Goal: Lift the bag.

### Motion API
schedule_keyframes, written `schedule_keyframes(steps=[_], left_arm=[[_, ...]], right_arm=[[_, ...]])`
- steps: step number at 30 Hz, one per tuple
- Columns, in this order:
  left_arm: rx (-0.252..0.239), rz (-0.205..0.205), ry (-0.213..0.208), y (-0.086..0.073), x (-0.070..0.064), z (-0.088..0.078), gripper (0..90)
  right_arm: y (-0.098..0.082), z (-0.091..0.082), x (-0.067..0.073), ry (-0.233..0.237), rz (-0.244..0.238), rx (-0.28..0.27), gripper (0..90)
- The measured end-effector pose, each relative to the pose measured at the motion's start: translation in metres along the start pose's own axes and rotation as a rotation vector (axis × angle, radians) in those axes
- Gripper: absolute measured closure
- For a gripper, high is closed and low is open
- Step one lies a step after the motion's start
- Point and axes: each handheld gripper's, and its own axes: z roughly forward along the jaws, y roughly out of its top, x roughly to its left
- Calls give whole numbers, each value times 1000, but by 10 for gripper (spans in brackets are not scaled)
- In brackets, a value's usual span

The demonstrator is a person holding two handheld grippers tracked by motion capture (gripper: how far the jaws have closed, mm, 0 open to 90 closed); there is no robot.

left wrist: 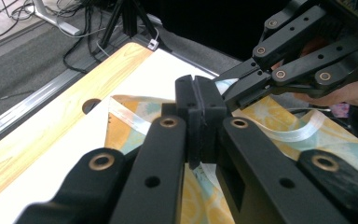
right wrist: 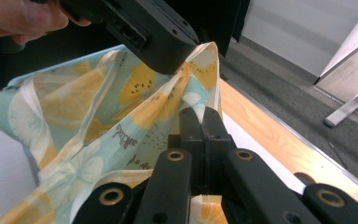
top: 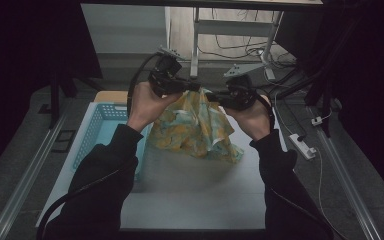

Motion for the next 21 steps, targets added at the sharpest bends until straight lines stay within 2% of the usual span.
schedule_keyframes(steps=[10,21], left_arm=[[54,-2,8,-27,11,30,888],[102,-36,5,-49,20,53,885]], right_arm=[[-29,26,-8,1,40,35,897],[-48,45,-11,-6,70,70,885]])
